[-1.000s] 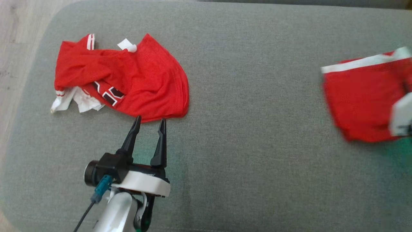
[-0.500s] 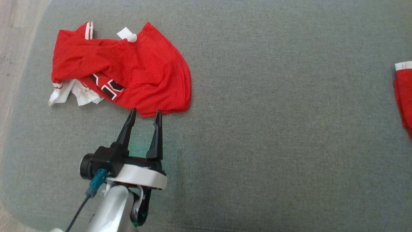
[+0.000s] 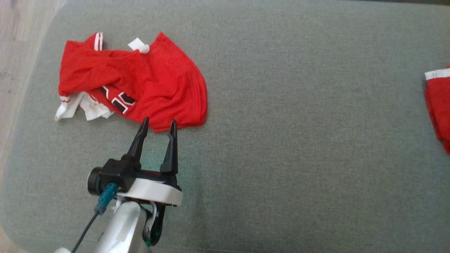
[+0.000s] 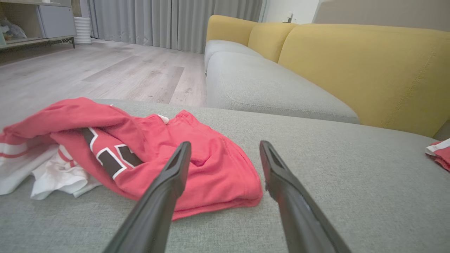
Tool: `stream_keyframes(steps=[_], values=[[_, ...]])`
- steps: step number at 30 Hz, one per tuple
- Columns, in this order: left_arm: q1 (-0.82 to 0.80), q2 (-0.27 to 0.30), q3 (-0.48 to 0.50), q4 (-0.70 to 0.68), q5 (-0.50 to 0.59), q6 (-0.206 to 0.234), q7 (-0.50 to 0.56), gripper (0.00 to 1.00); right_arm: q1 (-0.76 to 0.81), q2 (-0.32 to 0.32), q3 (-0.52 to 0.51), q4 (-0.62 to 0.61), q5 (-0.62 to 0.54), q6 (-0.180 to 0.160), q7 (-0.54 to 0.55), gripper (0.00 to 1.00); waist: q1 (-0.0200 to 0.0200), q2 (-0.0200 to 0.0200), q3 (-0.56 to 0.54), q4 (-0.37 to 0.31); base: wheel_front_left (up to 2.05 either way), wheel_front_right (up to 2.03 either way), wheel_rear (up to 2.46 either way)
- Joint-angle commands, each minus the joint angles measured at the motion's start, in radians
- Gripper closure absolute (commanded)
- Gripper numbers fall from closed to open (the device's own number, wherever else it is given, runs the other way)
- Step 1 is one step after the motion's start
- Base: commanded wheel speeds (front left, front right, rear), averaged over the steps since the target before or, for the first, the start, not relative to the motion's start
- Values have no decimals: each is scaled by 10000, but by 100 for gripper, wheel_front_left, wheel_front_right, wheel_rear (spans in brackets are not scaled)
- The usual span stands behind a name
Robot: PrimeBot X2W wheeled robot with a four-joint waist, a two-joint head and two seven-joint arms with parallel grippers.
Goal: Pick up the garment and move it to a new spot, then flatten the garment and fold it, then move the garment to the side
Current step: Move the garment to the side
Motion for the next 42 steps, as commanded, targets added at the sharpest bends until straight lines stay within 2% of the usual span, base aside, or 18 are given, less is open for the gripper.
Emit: stream_keyframes(steps=[1,6,13,14,18,23,30,34,42], values=[[-68,39,378,-221,18,-6,-95,0,-240,176,172,-589,-23,65,-294,0,0,0,-350,-95,0,0,0],[261,44,511,-220,127,52,-95,0,-92,1464,471,-1556,386,65,-911,0,0,0,-1103,-343,0,0,0],[630,150,812,-409,271,107,-95,0,856,3587,1650,-3885,1729,65,-1674,0,0,0,-1871,-727,0,0,0],[630,150,812,-409,271,107,-95,0,856,3587,1650,-3885,1729,65,-1674,0,0,0,-1871,-727,0,0,0],[830,143,809,-428,313,105,-95,0,1972,4398,2322,-5219,2482,65,-1876,0,0,0,-2145,-792,0,0,0],[1113,130,760,-420,418,143,-95,0,3603,4821,2862,-6365,3093,65,-2226,0,0,0,-2428,-853,0,0,0],[1536,100,782,-431,392,178,-95,0,5451,4965,3319,-6987,3465,65,-2515,0,0,0,-2603,-928,0,0,0],[1556,92,884,-436,388,176,-95,0,5754,4969,3418,-7117,3989,65,-2563,0,0,0,-2587,-989,0,0,0],[1536,71,929,-445,404,150,-95,0,5873,4971,3492,-7193,4004,65,-2595,0,0,0,-2589,-946,0,0,0]])
